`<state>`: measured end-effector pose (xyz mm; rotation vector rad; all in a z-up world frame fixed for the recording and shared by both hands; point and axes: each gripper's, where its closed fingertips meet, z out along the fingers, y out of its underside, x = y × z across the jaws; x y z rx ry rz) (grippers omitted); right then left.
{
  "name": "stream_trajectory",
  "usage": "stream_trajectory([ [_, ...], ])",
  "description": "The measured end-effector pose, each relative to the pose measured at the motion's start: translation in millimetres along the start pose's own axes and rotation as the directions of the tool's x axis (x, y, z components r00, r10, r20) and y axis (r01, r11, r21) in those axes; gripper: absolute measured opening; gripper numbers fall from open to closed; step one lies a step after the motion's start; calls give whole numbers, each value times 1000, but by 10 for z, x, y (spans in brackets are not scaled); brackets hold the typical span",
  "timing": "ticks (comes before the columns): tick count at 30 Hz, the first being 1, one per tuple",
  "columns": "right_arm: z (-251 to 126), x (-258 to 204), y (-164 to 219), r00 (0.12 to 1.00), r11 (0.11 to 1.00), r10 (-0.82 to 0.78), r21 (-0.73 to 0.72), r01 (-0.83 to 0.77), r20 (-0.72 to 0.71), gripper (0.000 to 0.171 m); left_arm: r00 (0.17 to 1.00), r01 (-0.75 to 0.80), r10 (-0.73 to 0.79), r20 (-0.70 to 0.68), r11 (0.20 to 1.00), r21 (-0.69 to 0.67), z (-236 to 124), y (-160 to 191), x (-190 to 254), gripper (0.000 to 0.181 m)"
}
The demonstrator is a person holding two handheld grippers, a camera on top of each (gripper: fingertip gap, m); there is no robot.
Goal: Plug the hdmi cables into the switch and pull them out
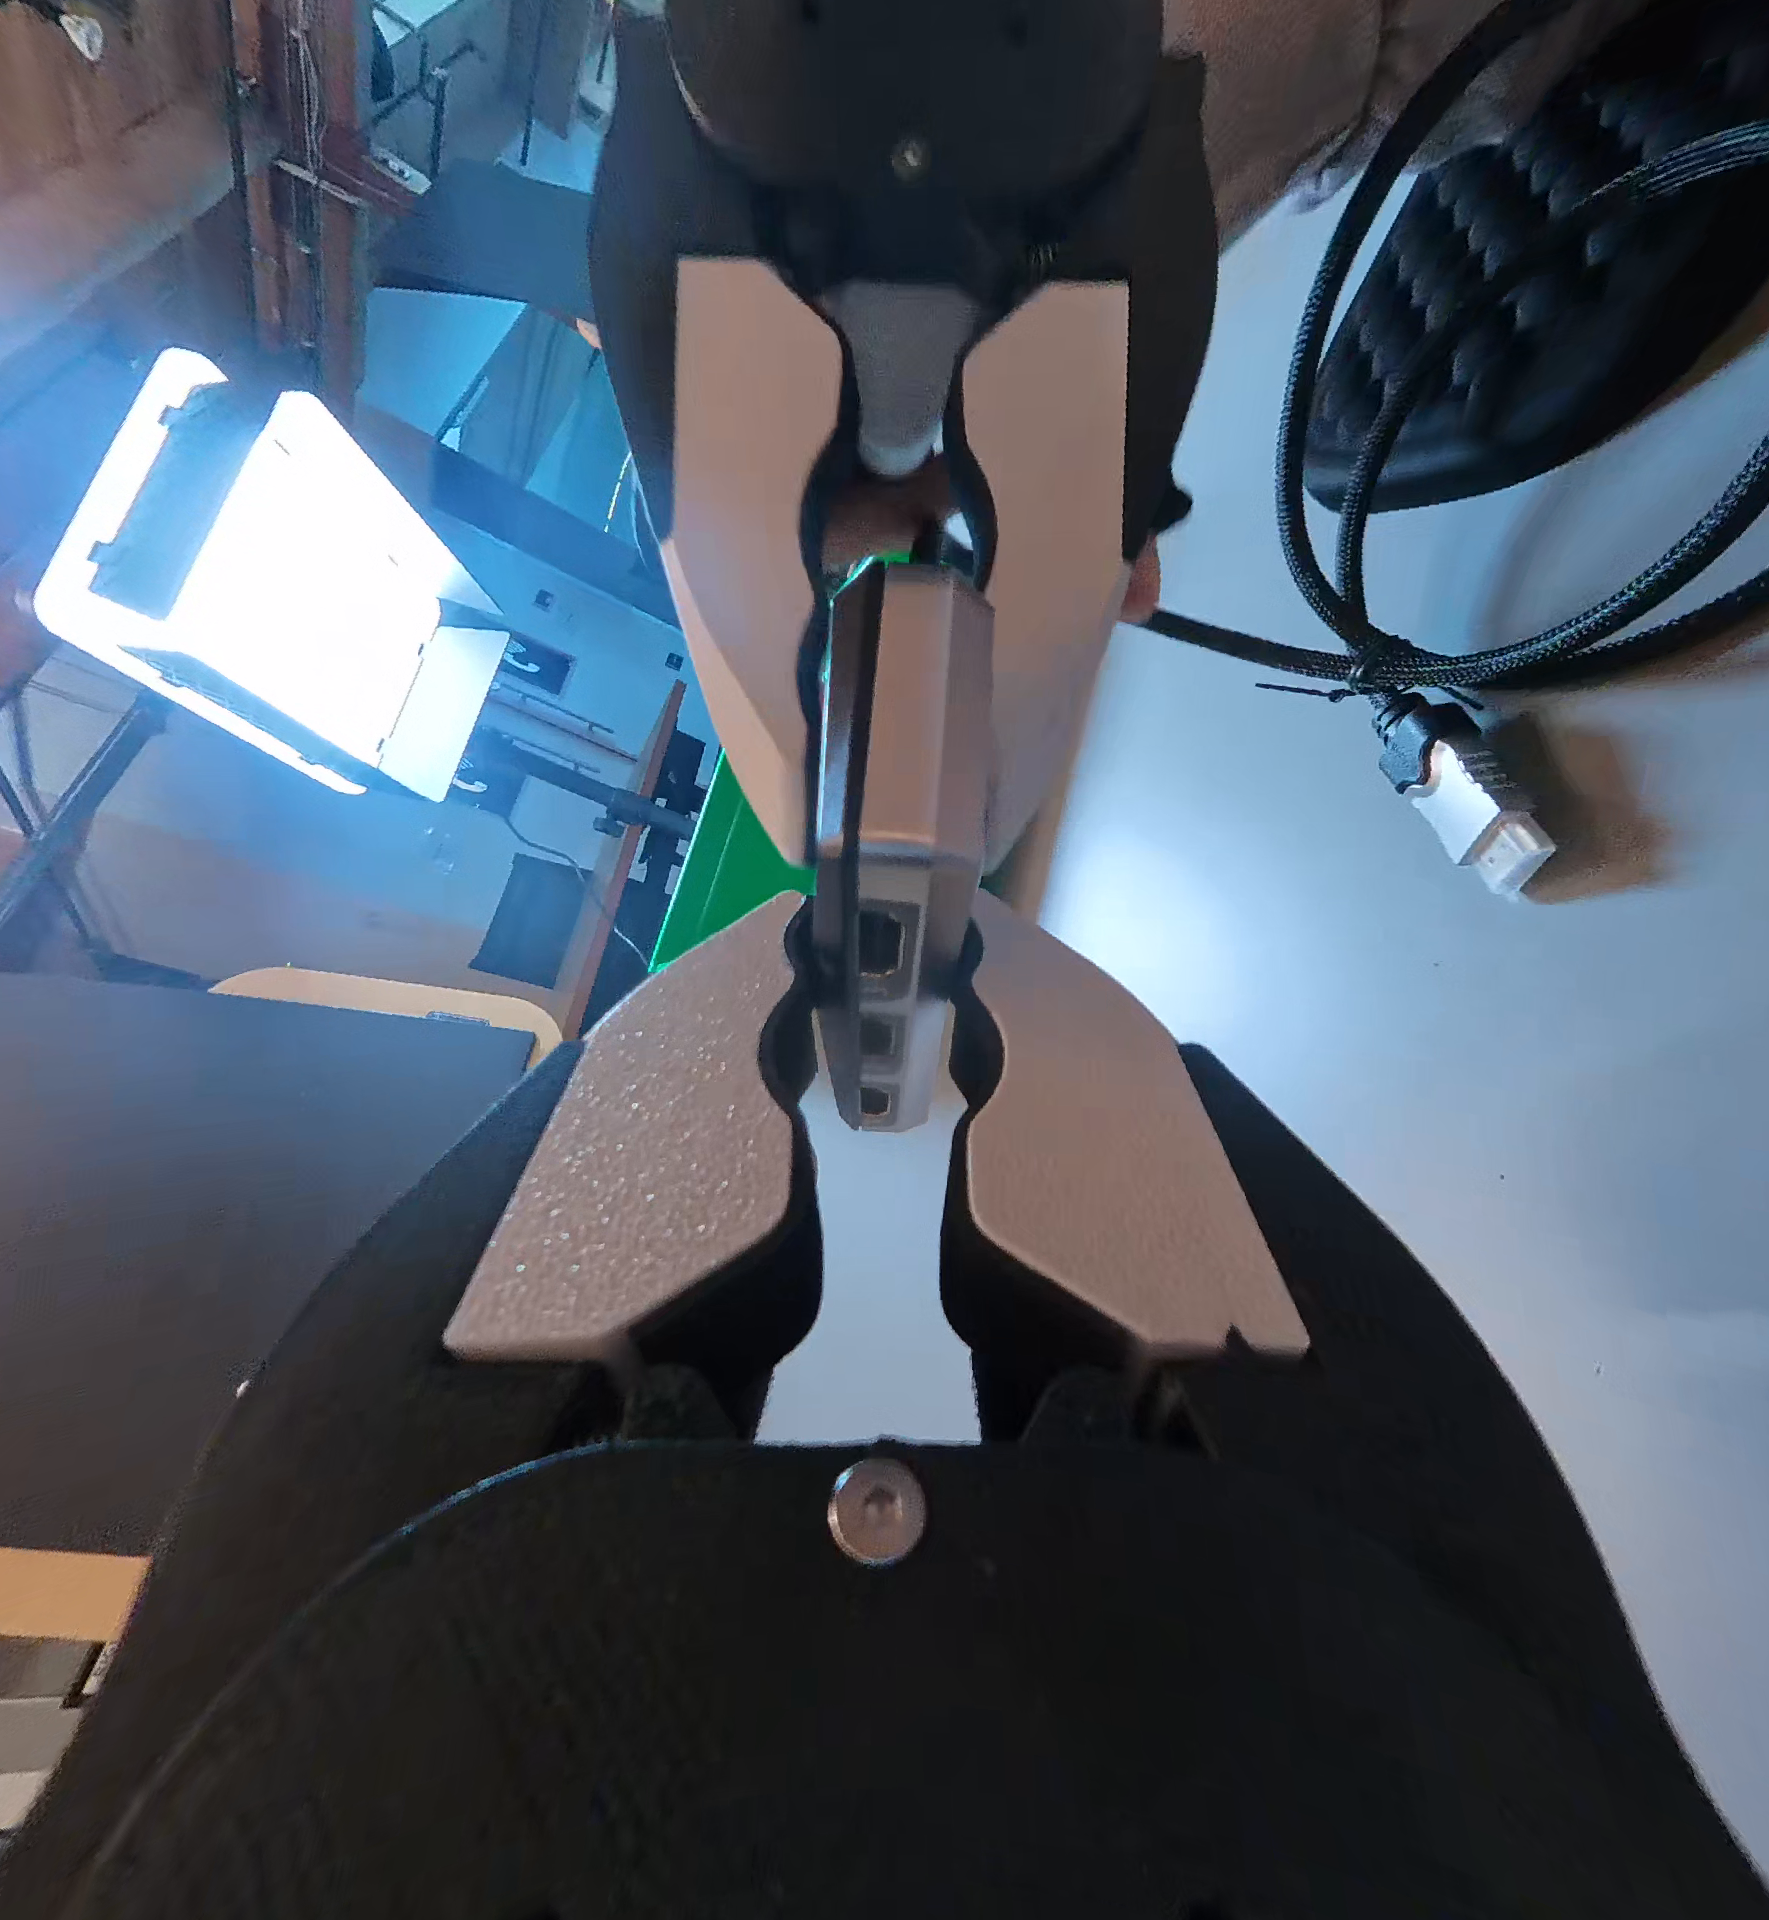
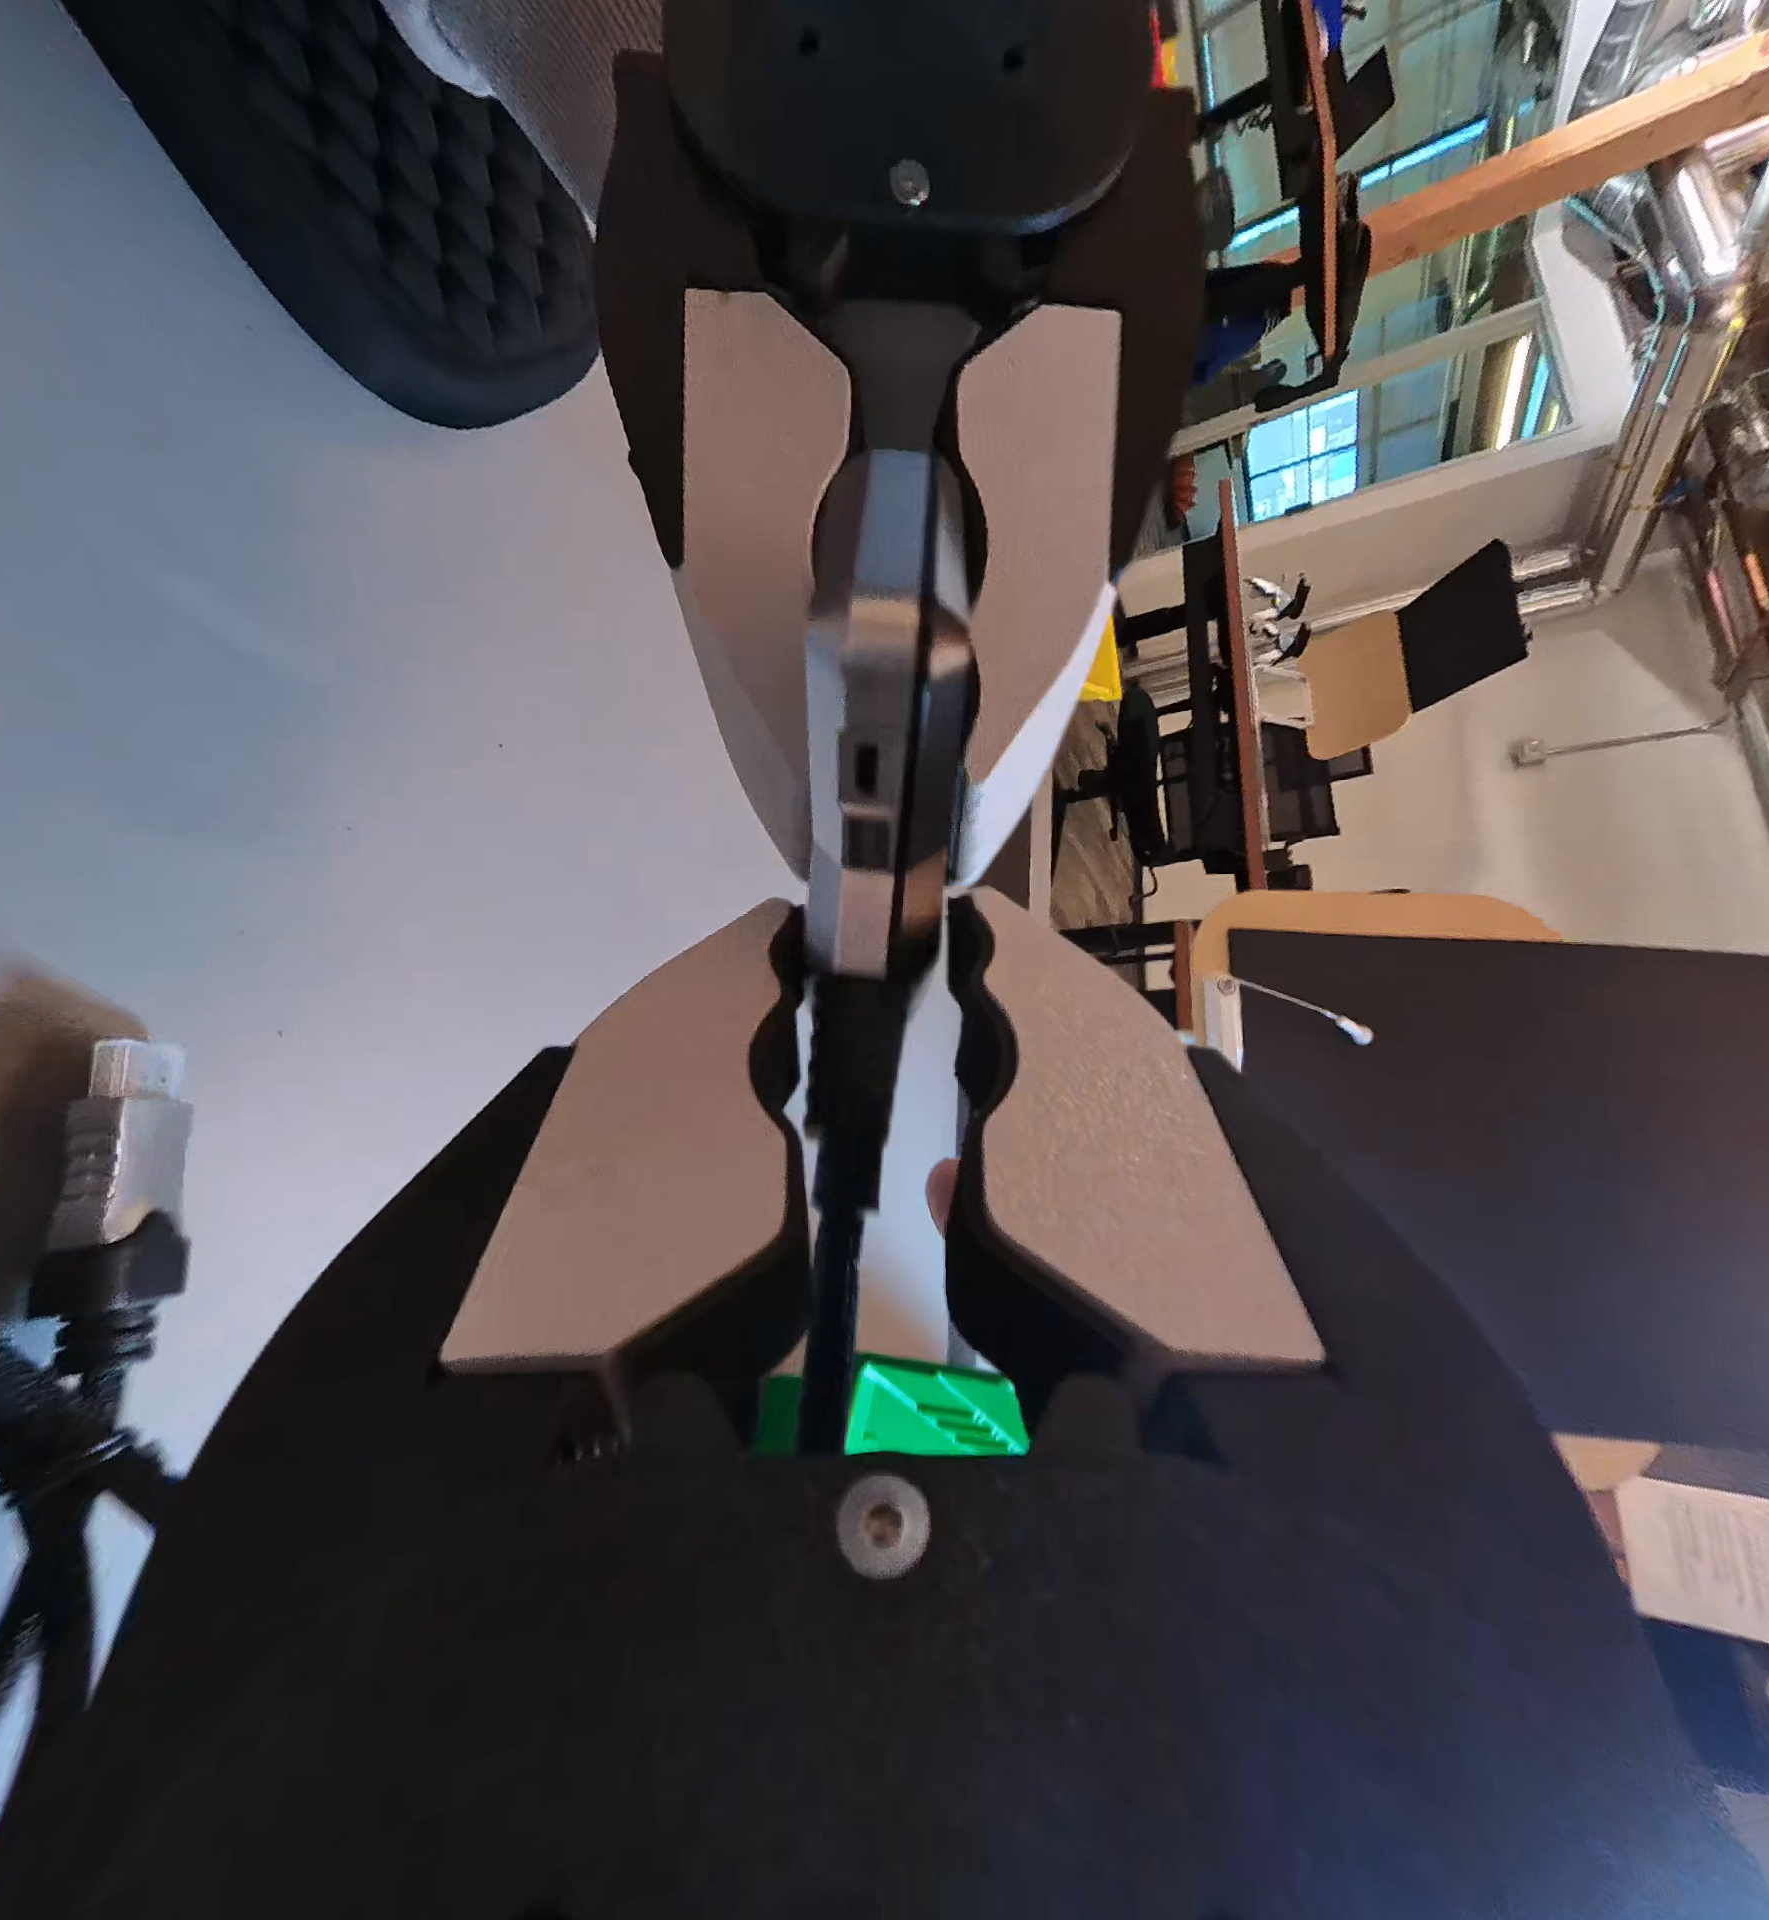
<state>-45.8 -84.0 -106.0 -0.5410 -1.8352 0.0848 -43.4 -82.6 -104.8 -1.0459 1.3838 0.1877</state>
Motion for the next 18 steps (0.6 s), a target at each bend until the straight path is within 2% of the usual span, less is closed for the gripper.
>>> stream_trajectory([
  [3,95,-42,26,999,999,-32,-12,32,-32,24,1000,-24,24,0,999,-27,14,68,39,23],
  [6,181,-19,105,997,997,-28,-76,22,-71,24,1000,31,-31,4,999,-32,29,170,27,23],
  [9,267,-75,202,999,990,37,-132,-42,-37,23,962,259,-260,-78,966,-31,62,303,108,27],
  [13,201,39,313,991,986,113,-117,-122,-75,23,838,539,-531,-128,841,39,-16,296,-29,33],
  [15,97,162,438,981,979,147,-123,-163,-127,23,775,632,-627,-78,769,96,-149,316,-300,33],
  [18,-84,326,619,955,963,221,-110,-246,-197,23,748,653,-636,191,757,-38,-526,825,-812,30],
])
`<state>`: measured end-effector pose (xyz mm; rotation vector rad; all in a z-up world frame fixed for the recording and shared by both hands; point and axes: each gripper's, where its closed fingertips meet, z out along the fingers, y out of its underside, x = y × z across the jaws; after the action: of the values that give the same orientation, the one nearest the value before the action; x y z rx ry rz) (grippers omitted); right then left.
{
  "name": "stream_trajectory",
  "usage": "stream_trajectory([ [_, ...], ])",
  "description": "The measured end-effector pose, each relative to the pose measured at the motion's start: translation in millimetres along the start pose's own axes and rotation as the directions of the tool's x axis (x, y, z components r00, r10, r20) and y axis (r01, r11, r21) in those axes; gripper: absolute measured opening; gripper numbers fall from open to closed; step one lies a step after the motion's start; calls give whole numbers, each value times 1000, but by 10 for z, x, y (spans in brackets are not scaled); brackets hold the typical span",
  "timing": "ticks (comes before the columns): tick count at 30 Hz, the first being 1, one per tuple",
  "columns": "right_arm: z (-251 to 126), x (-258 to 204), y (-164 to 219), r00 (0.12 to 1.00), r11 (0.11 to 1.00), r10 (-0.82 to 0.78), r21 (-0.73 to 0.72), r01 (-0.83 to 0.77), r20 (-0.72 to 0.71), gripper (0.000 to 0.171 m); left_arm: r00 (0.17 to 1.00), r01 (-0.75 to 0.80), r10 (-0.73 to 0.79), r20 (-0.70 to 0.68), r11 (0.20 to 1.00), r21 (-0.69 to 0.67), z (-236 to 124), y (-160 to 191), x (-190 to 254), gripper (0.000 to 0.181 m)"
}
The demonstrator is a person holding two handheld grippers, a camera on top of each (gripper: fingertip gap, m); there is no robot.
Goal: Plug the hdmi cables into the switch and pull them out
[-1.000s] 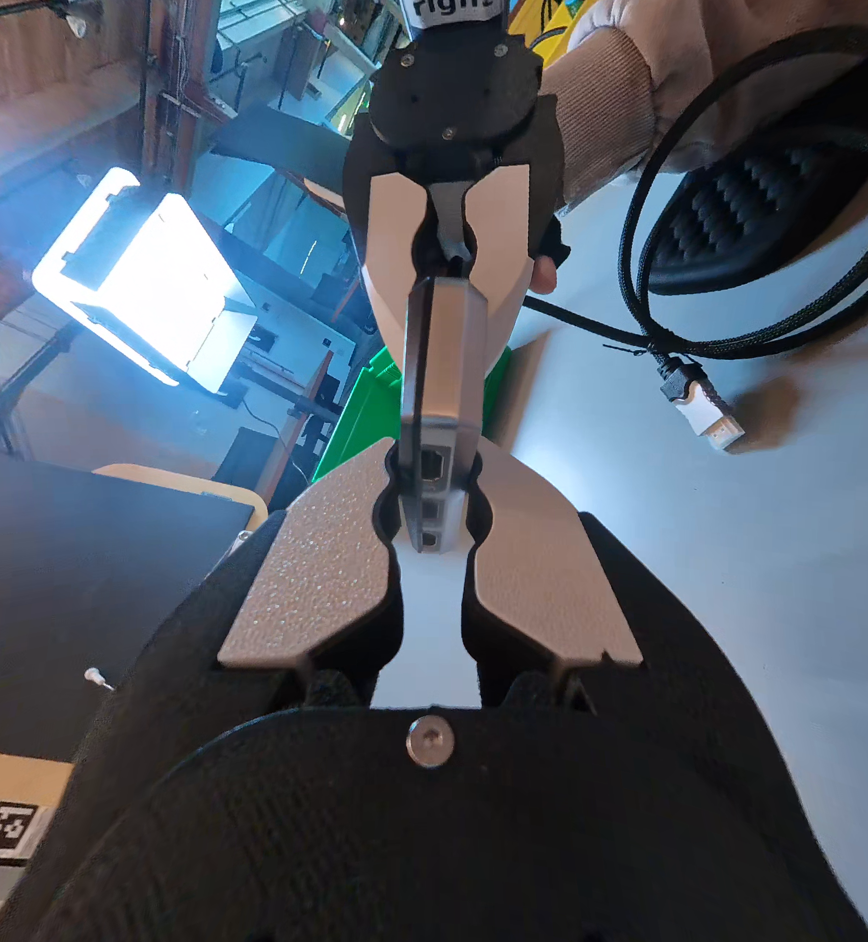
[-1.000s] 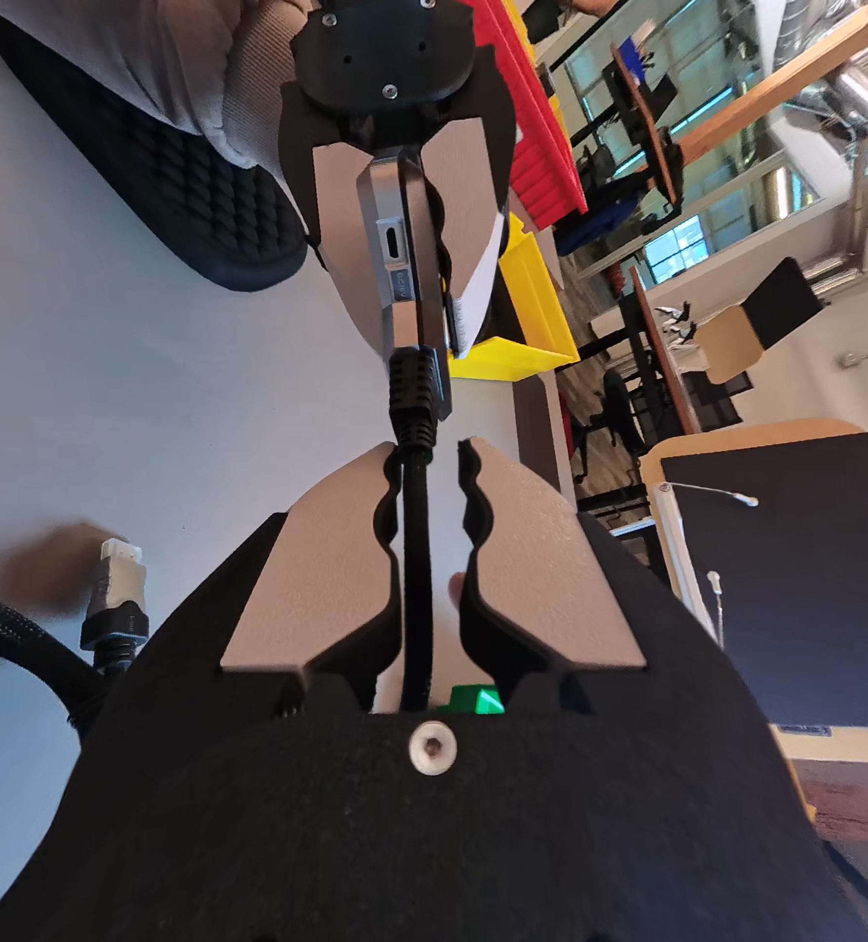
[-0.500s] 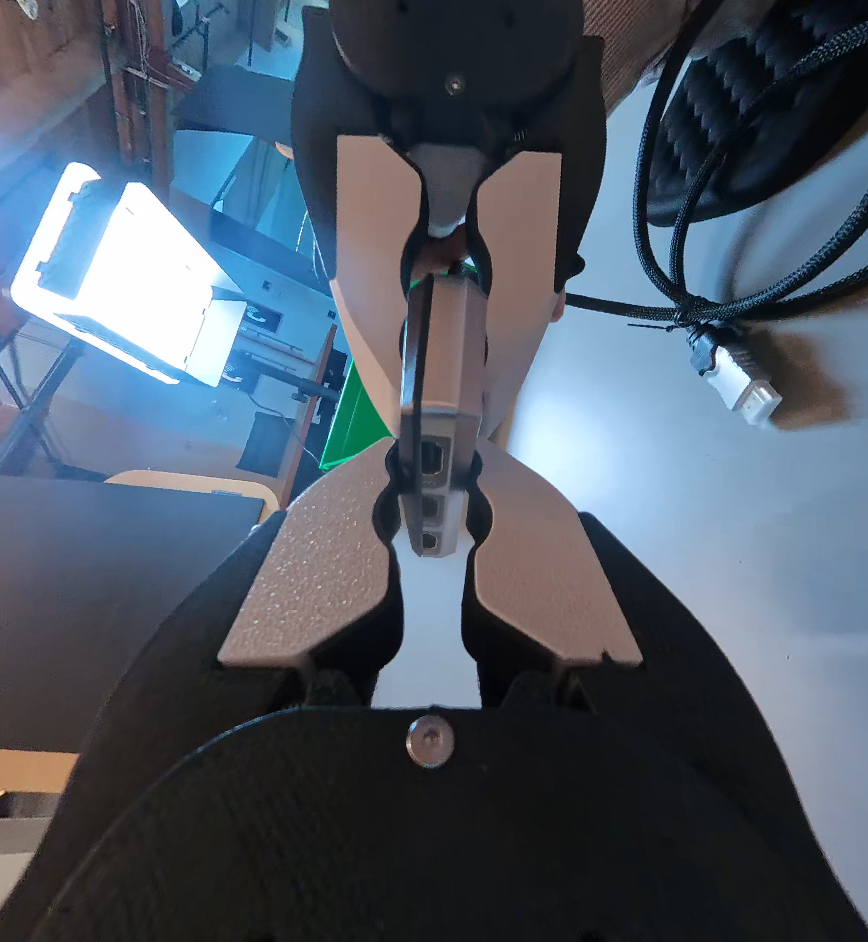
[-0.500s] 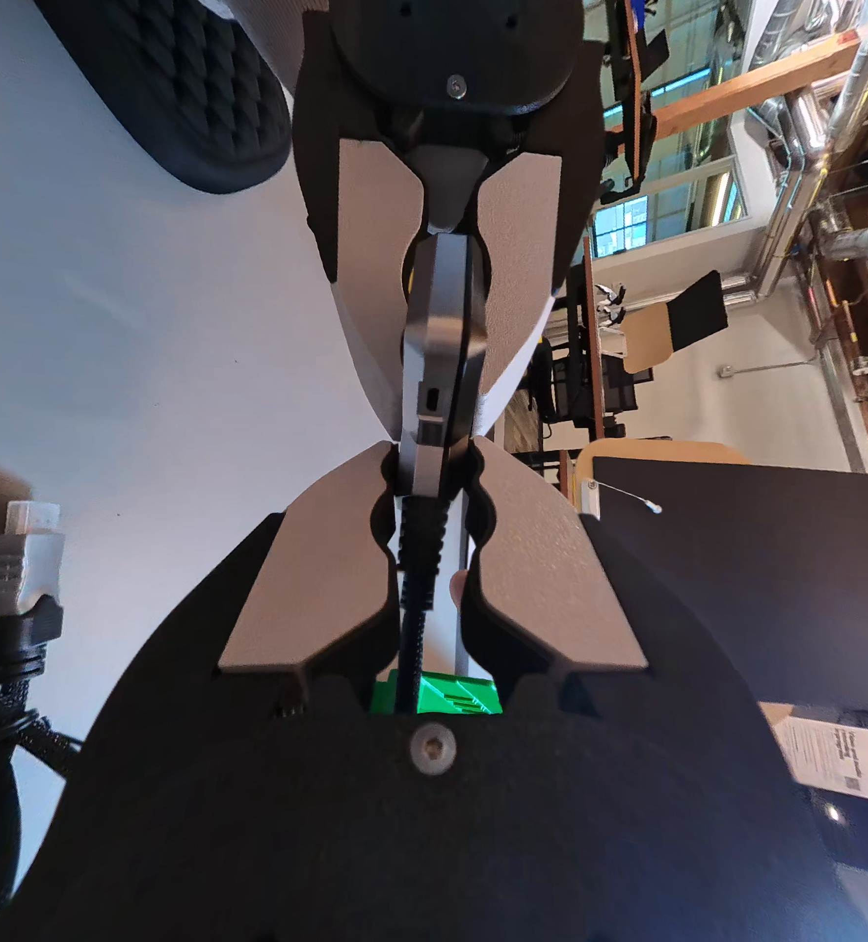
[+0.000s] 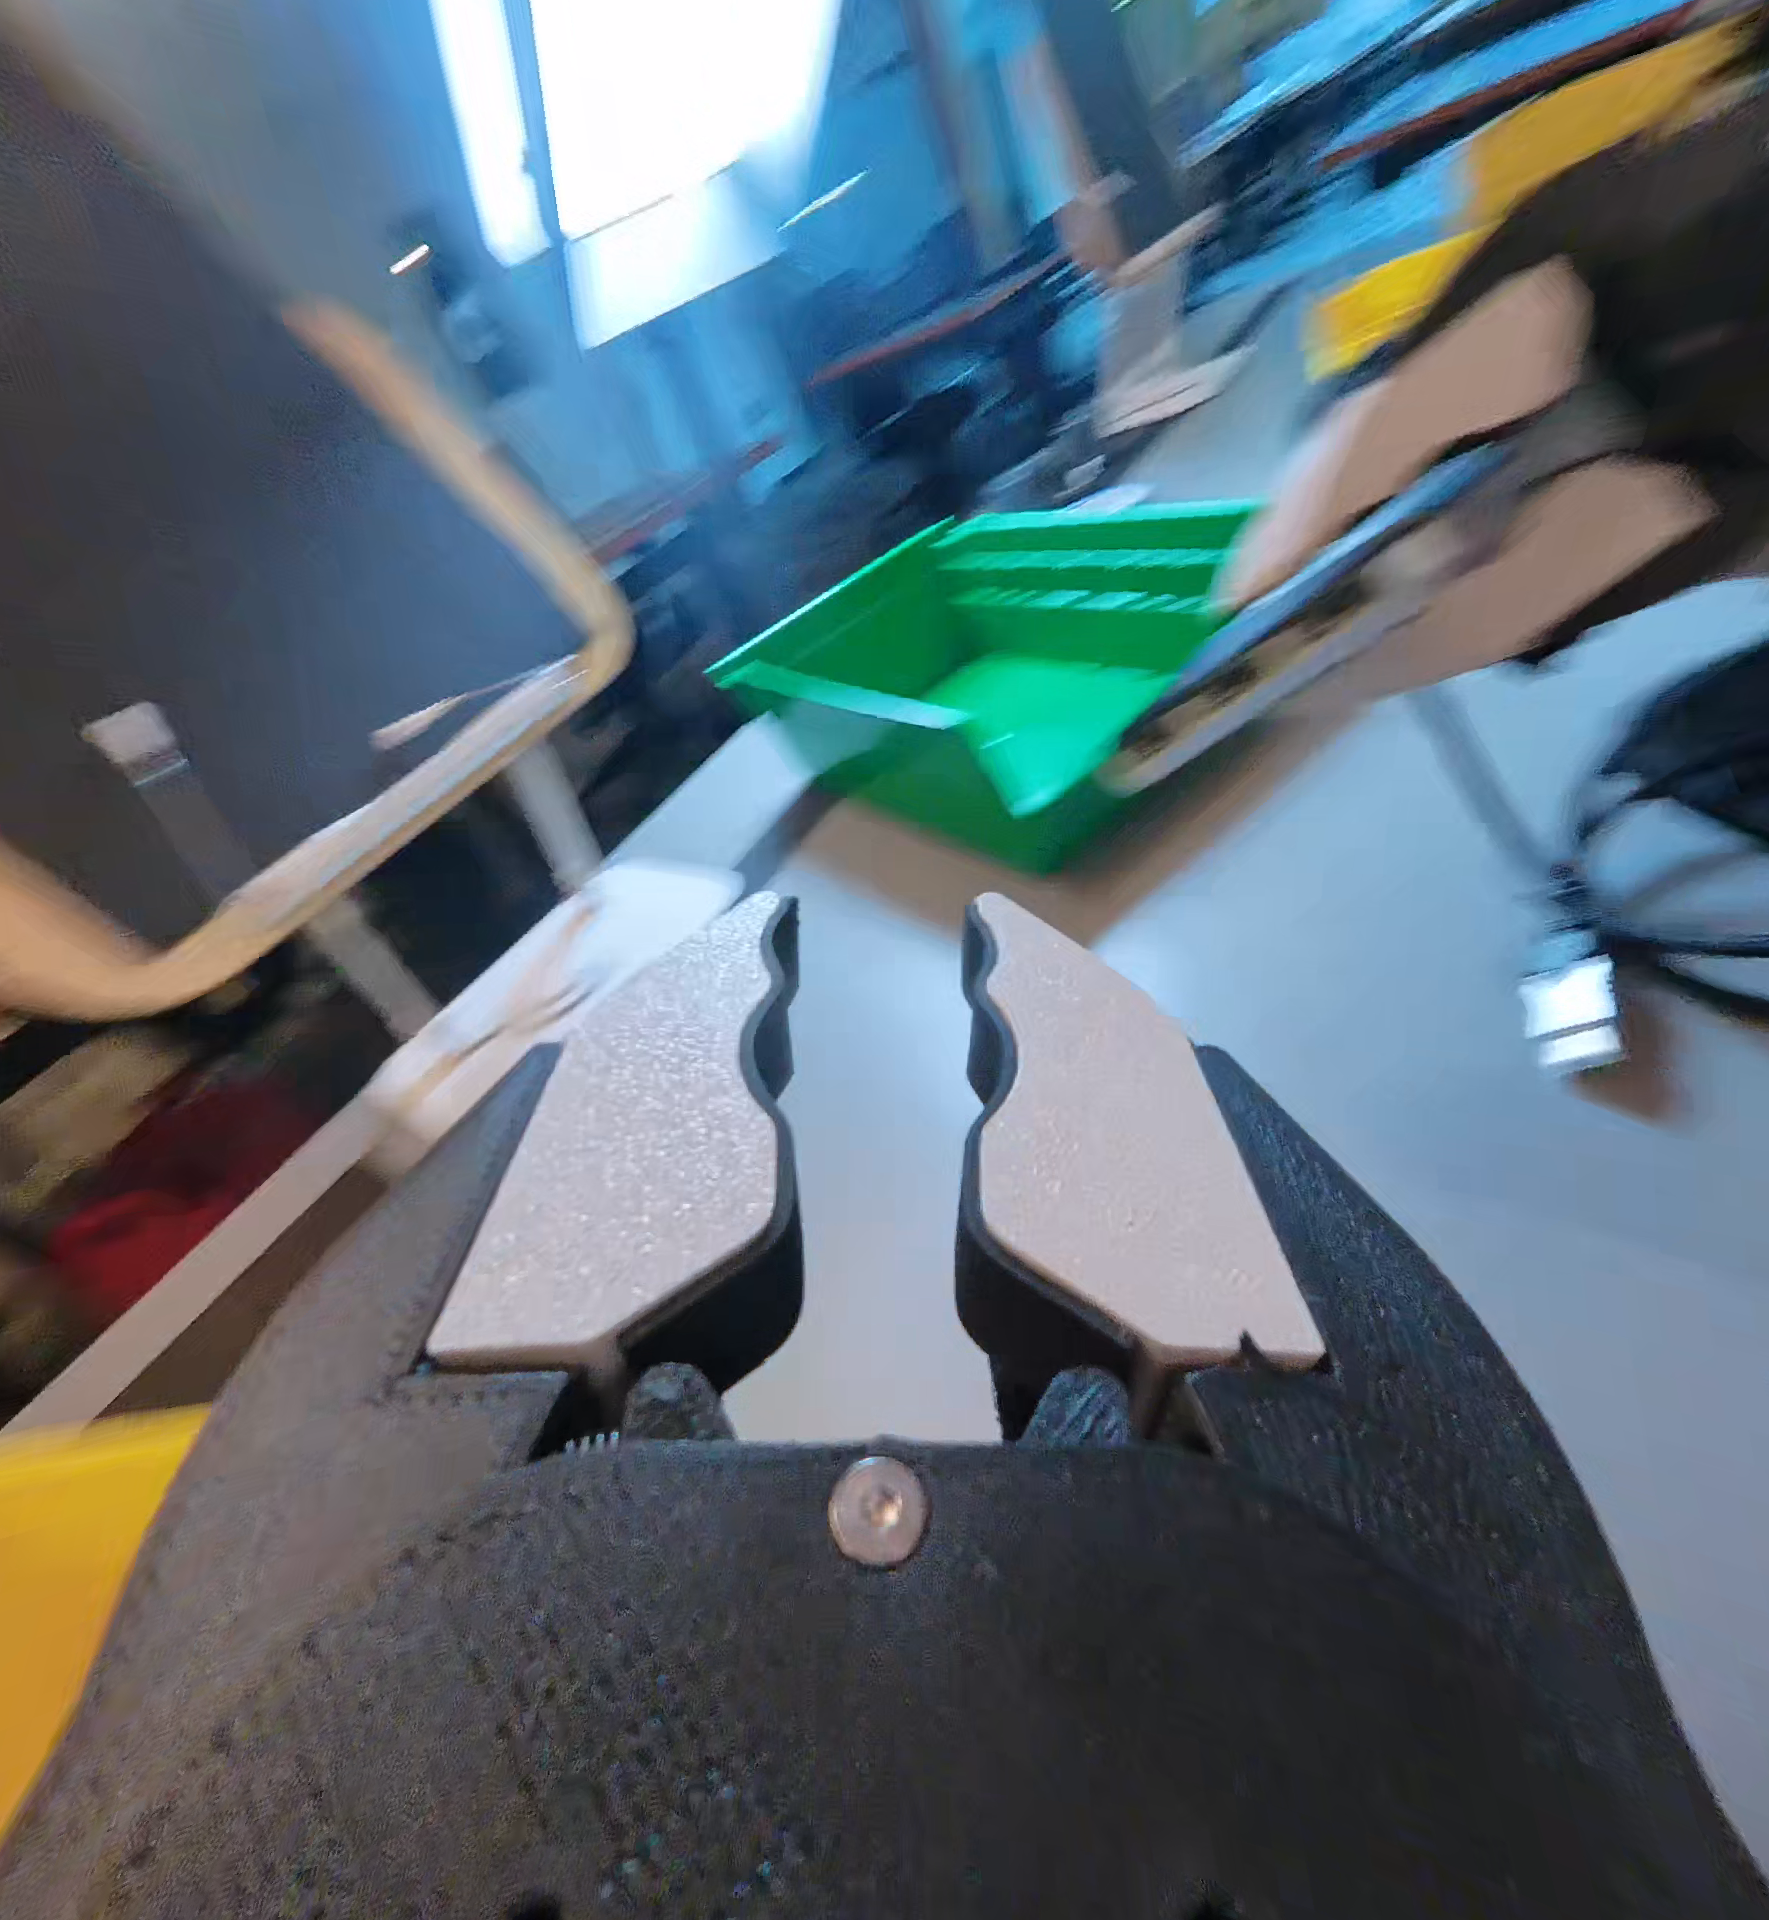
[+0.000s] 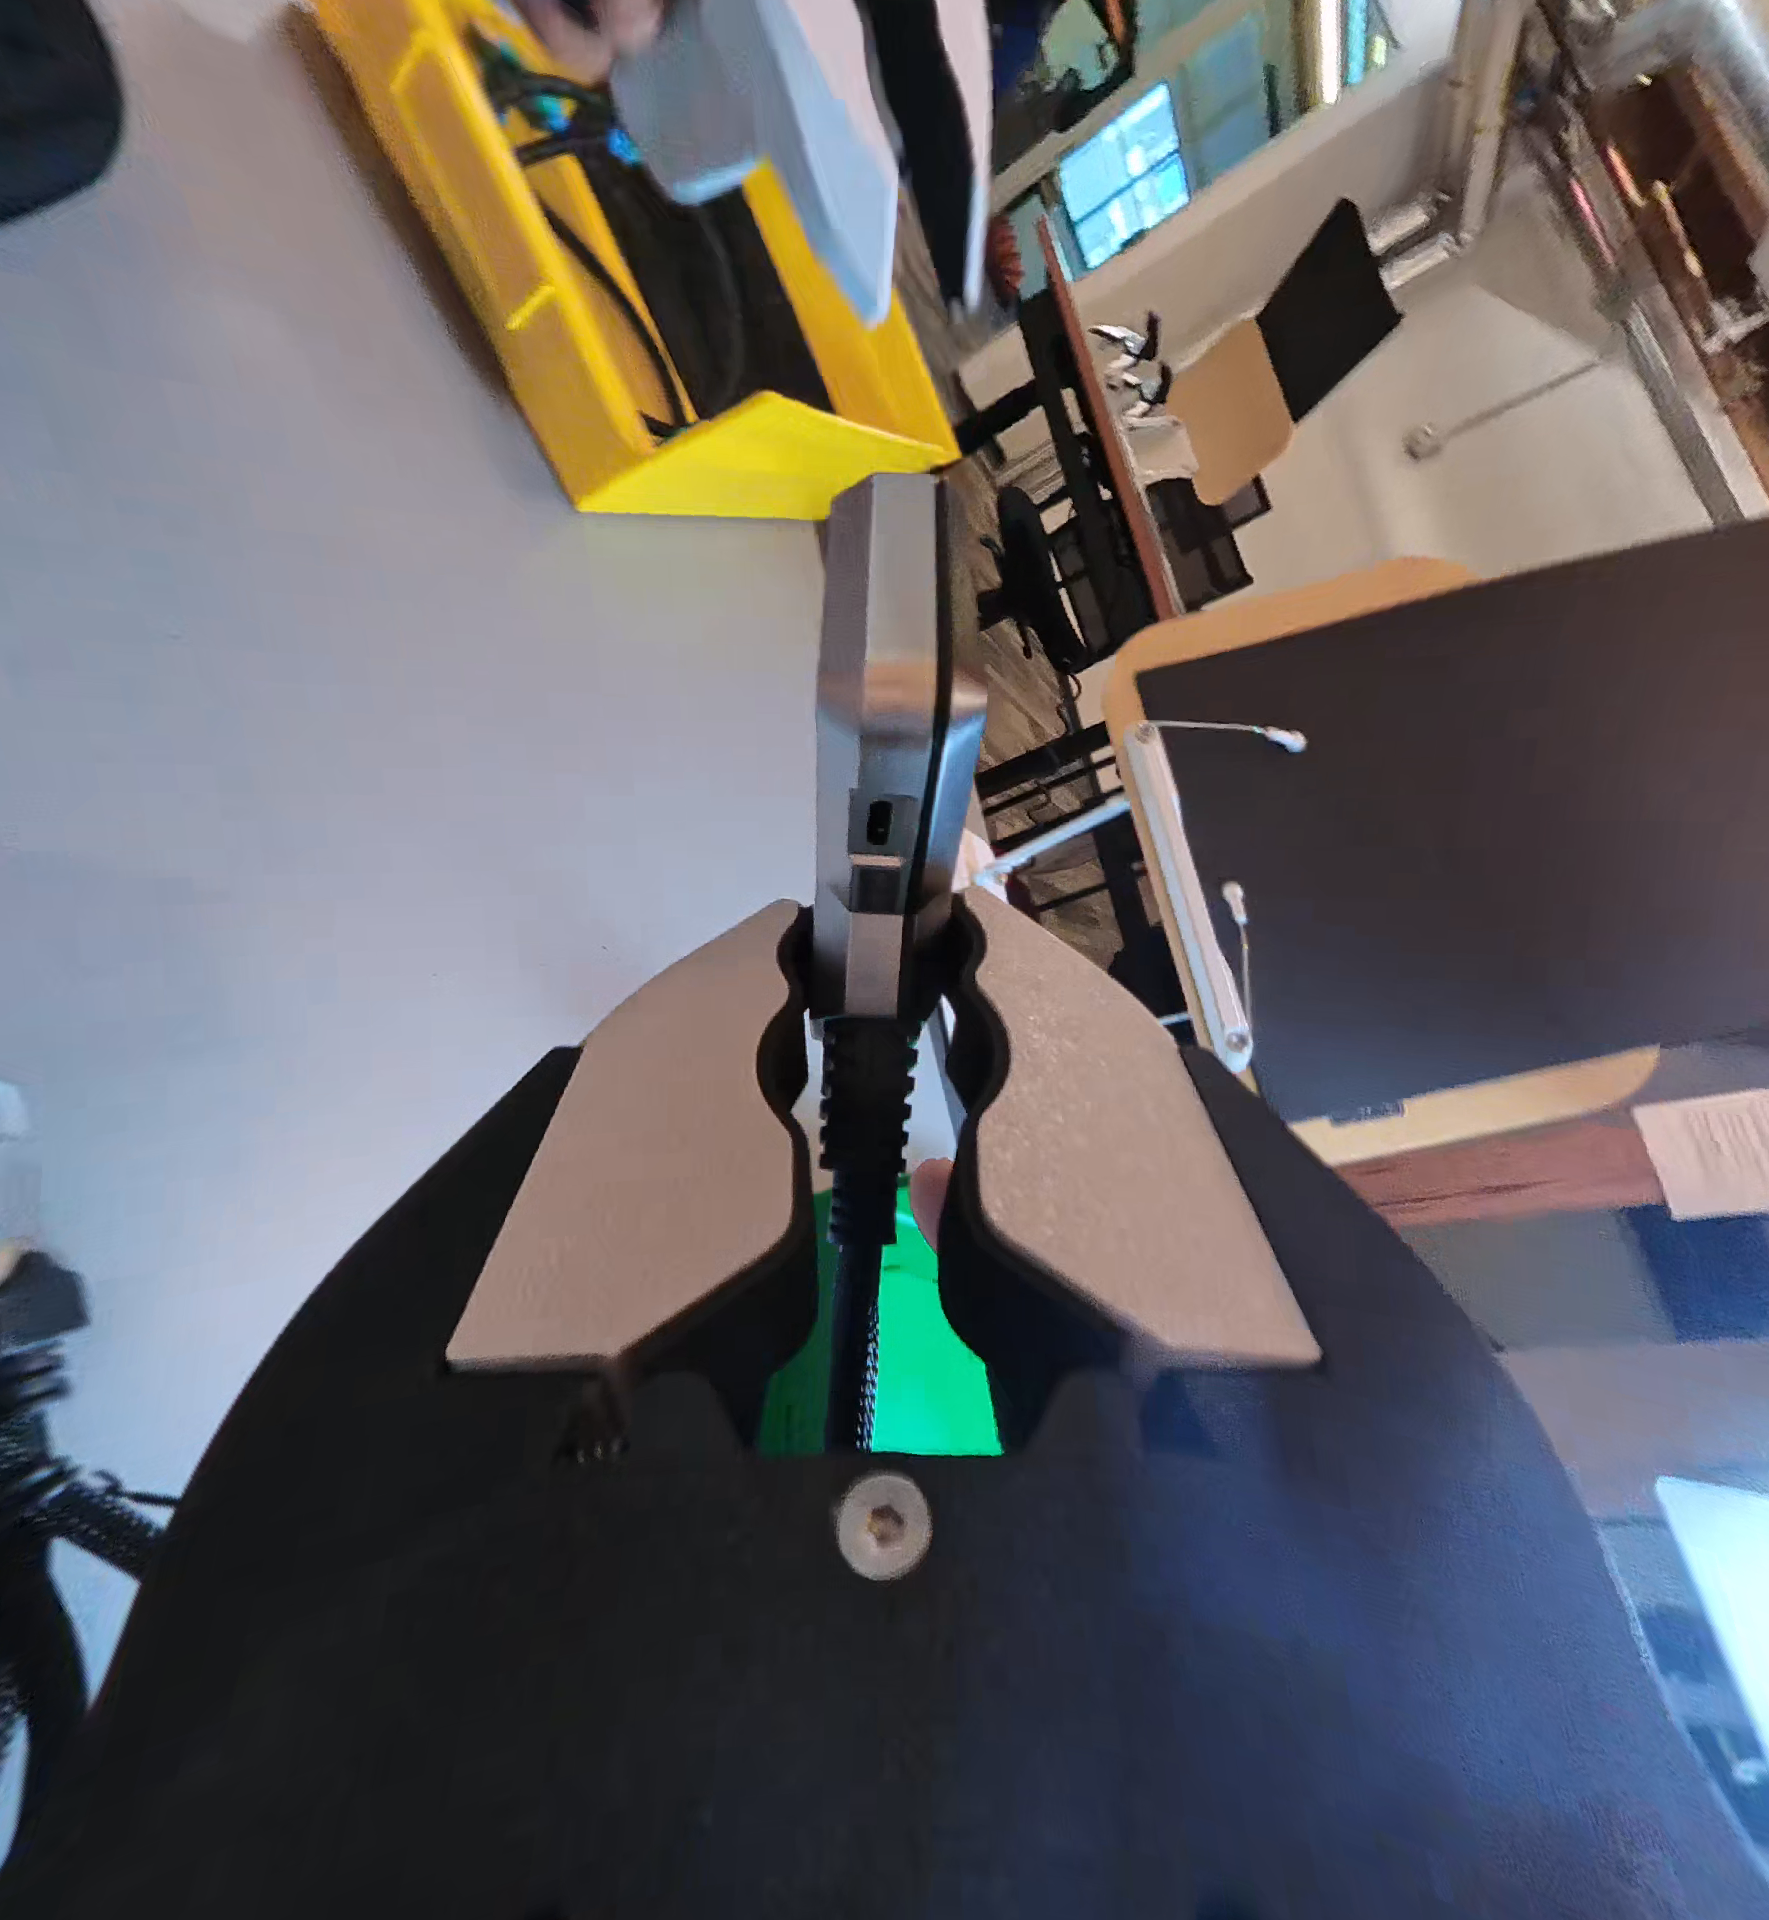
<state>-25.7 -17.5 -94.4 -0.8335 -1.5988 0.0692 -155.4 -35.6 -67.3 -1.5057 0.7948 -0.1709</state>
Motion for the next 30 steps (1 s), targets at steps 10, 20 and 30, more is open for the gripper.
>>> stream_trajectory([
  [10,-104,126,186,996,997,82,-7,-82,-31,23,952,220,77,295,494,-841,-1279,1559,-1703,26],
  [20,-119,154,242,994,995,98,-18,-98,-38,23,965,192,146,220,186,-964,-1448,2271,-1729,9],
  [30,-204,271,142,988,990,138,32,-136,-68,23,957,78,195,214,538,-839,-1368,549,-1742,7],
])
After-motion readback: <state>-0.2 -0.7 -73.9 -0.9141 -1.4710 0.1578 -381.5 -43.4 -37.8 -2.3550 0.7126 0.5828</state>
